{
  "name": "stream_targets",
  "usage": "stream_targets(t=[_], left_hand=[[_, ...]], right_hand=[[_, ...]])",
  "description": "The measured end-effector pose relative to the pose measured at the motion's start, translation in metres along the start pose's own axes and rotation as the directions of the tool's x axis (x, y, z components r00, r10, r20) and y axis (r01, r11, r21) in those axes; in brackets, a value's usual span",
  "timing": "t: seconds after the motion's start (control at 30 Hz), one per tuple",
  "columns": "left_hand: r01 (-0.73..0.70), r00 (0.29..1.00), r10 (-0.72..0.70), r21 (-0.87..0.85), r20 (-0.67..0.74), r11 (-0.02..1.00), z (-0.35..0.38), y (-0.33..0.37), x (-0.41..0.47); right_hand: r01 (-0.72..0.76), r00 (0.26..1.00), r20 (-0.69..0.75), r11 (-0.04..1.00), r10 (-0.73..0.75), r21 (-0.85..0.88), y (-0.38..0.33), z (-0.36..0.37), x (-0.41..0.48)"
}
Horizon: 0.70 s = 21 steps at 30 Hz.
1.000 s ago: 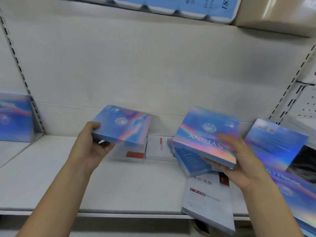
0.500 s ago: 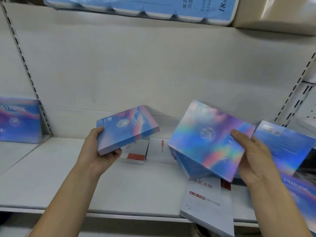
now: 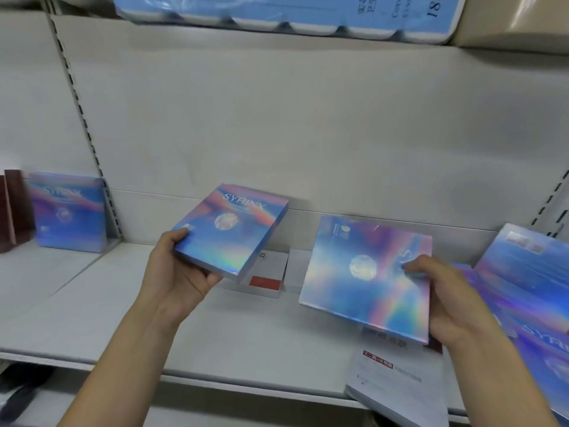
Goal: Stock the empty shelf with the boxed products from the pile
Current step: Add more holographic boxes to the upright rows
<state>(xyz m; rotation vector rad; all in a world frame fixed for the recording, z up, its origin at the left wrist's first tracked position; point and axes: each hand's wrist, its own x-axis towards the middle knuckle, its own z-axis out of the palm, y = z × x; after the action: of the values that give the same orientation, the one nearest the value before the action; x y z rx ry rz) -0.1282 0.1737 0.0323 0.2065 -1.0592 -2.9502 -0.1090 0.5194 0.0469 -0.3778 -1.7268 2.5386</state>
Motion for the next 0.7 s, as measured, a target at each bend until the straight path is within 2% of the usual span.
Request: stream_targets(t=[0.13,0.27,0.37,0.5,0.57,0.63,0.7], left_hand=[[-0.012,0.999,0.012,0.018,-0.04,1.0,-0.016,0.009,-0.003],[-0.087,0.995,0.089,0.041,-0.05,0.995,-0.033,0.024,-0.008],[-0.13,0.991,0.13,0.023,-0.024,0.991,-0.044,0.034,-0.024],[-0.164,0.983,0.168,0.061,-0.073,0.985,-0.061,0.045,-0.054],[-0.19,0.973,0.199,0.086,-0.115,0.978,-0.067,0.048,-0.071],[-0.22,0.957,0.229,0.072,-0.177,0.973,-0.075,0.047,-0.09],[-0.247,0.938,0.25,0.041,-0.242,0.968,-0.084,0.044,-0.108]], right_hand=[[-0.002,1.0,0.021,1.0,0.002,-0.01,0.01,0.009,-0.001],[0.108,0.994,0.022,0.994,-0.108,-0.022,0.018,0.023,-0.005],[0.21,0.977,0.064,0.973,-0.205,-0.099,0.024,0.041,-0.012],[0.24,0.969,0.118,0.941,-0.217,-0.239,0.035,0.059,-0.021],[0.188,0.979,0.116,0.956,-0.165,-0.225,0.039,0.061,-0.021],[0.064,0.991,0.125,0.993,-0.051,-0.099,0.044,0.061,-0.02],[-0.048,0.973,0.228,0.999,0.045,0.007,0.047,0.061,-0.021]])
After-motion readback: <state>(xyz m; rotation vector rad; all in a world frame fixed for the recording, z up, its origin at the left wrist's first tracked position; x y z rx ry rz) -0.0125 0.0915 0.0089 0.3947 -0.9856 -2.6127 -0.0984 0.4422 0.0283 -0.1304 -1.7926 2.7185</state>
